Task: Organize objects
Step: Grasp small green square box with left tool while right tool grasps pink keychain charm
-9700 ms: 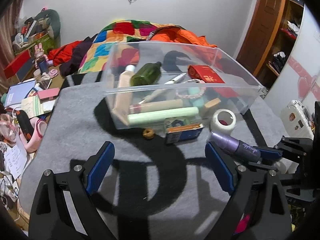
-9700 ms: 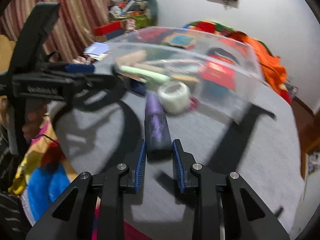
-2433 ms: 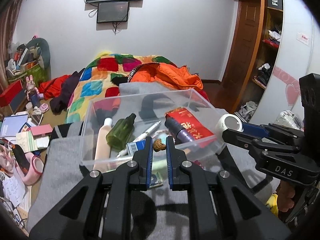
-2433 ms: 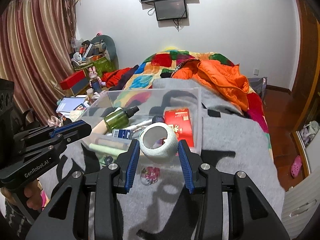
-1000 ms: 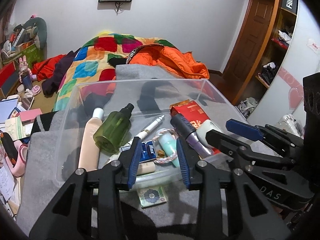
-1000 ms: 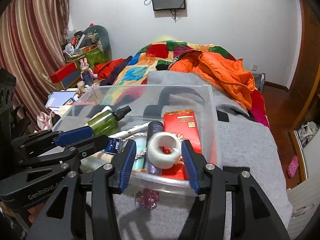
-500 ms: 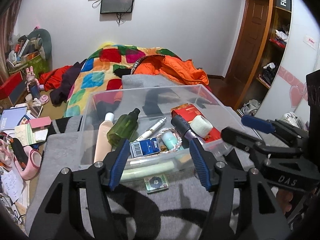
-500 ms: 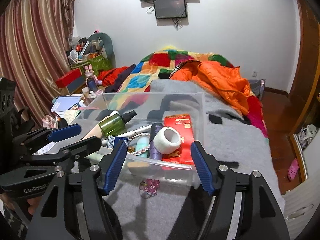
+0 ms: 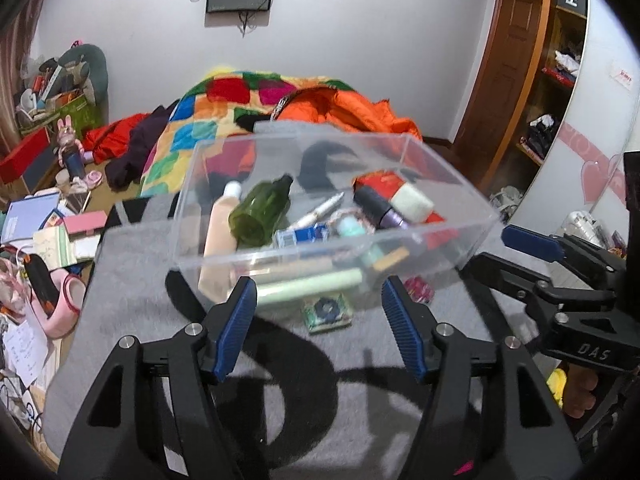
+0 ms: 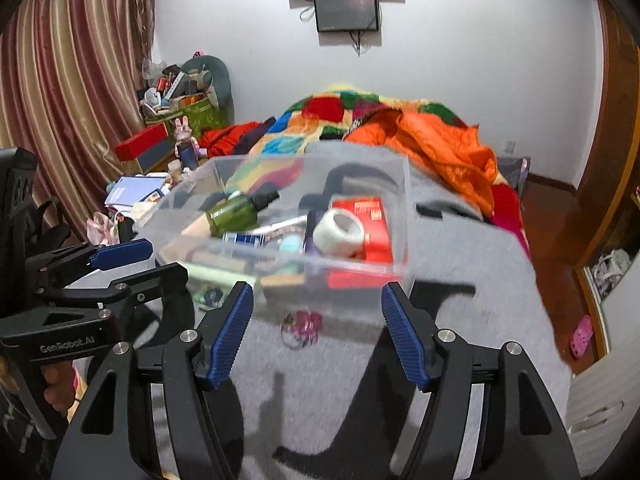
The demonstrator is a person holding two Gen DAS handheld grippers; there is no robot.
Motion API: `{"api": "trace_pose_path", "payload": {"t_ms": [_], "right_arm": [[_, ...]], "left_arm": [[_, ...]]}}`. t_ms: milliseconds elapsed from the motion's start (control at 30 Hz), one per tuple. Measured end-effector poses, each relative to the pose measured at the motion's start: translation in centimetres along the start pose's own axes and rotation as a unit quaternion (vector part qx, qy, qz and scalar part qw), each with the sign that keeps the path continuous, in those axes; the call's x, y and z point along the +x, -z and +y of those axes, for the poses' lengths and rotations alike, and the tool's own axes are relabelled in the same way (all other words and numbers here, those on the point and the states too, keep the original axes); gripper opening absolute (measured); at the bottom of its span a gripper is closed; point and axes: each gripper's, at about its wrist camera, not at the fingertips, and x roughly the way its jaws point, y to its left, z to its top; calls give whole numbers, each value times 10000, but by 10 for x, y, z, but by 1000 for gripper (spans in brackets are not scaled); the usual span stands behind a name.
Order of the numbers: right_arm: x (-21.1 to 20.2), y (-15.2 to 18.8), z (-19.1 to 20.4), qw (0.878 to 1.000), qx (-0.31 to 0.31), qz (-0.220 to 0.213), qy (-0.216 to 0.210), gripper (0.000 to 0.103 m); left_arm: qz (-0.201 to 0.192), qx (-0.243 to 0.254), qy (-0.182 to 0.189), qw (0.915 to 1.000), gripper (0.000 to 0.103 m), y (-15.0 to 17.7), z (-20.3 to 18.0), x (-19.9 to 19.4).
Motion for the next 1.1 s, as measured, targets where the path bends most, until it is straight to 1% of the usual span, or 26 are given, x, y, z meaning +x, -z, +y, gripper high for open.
{"api": "trace_pose_path", "payload": {"t_ms": [233,400,500,600,667,733,800,833,867,967,1100], "right_arm": [[21,13,-2,9994,52,346,-13,63],[43,15,0,9978,47,655,-57,63],[55,15,3,9968,43,799,-75,62],[65,16,3,9956,65,926,-96,54],[70,17,3,9948,72,1010,-112,45],[73,19,5,9947,28,1030,-37,41],[72,20,6,9951,10,991,-32,33],[72,20,5,9951,13,985,-35,26],[71,20,4,9952,40,975,-25,22],[69,20,-2,9954,150,939,-77,16],[64,21,-12,9954,350,875,-151,15]], "left_arm": [[394,-108,66,9991,64,18,4,18],[491,-29,-81,9988,64,25,4,23],[559,-111,6,9984,64,22,7,28],[578,-160,27,9982,64,18,9,33],[595,-169,32,9981,64,15,8,37],[624,-172,49,9979,64,13,6,42],[621,-125,7,9980,64,12,2,45],[610,-76,-51,9981,64,11,-1,47],[612,-39,-103,9981,64,10,-3,48],[712,-77,-122,9974,64,10,-4,54],[808,-297,-64,9963,64,9,0,61]]}}
